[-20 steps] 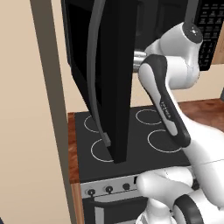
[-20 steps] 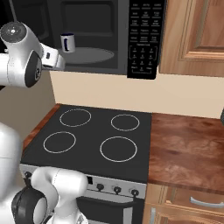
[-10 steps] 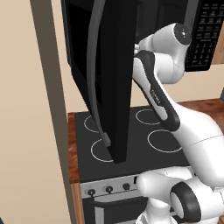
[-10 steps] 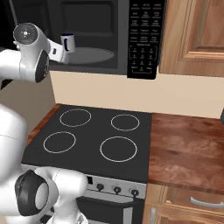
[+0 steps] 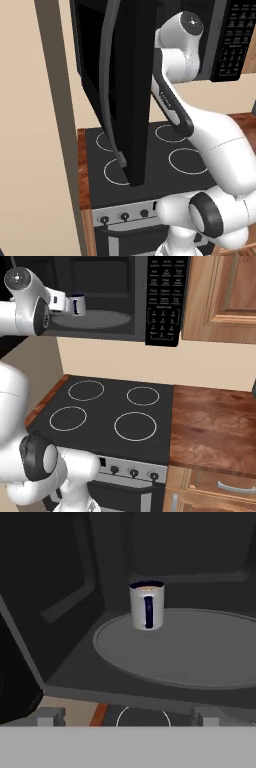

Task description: Pick the cup of tea, navigate to the dining table, and place it on the saucer.

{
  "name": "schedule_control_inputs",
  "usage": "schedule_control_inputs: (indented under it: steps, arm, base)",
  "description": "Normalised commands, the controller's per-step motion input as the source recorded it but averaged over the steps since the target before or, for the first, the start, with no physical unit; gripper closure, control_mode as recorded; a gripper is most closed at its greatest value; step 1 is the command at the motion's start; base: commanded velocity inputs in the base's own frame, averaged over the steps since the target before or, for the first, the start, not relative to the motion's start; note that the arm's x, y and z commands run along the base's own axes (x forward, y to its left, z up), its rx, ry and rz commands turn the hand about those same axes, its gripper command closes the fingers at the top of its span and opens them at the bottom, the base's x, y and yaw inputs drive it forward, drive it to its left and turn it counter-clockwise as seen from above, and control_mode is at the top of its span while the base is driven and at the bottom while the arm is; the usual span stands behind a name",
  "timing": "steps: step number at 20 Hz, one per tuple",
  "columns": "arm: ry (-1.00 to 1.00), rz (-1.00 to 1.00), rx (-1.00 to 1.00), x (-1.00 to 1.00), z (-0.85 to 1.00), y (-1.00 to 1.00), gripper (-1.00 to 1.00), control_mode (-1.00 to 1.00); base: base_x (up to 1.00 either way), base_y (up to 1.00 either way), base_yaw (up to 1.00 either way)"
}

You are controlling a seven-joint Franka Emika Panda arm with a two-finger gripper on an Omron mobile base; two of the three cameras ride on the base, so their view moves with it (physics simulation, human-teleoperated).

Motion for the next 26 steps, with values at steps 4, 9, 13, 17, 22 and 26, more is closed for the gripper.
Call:
schedule_control_inputs:
  steps: [4, 9, 13, 17, 22, 26]
  arm:
    - [0.00, 0.08, -0.17, 0.02, -0.01, -0.01, -1.00, -1.00]
    - [0.00, 0.05, 0.00, 0.18, -0.19, -0.07, -1.00, -1.00]
    - [0.00, 0.01, 0.00, 0.34, -0.27, -0.08, -1.00, -1.00]
    - [0.00, 0.00, 0.00, 0.40, -0.23, -0.16, -1.00, -1.00]
    - [0.00, 0.00, 0.00, 0.48, 0.04, 0.00, -1.00, -1.00]
    - [0.00, -0.01, 0.00, 0.67, 0.00, 0.00, -1.00, -1.00]
  base:
    - [0.00, 0.00, 0.00]
    - [0.00, 0.00, 0.00]
    - [0.00, 0.00, 0.00]
    - [0.00, 0.00, 0.00]
    - [0.00, 0.00, 0.00]
    - [0.00, 0.00, 0.00]
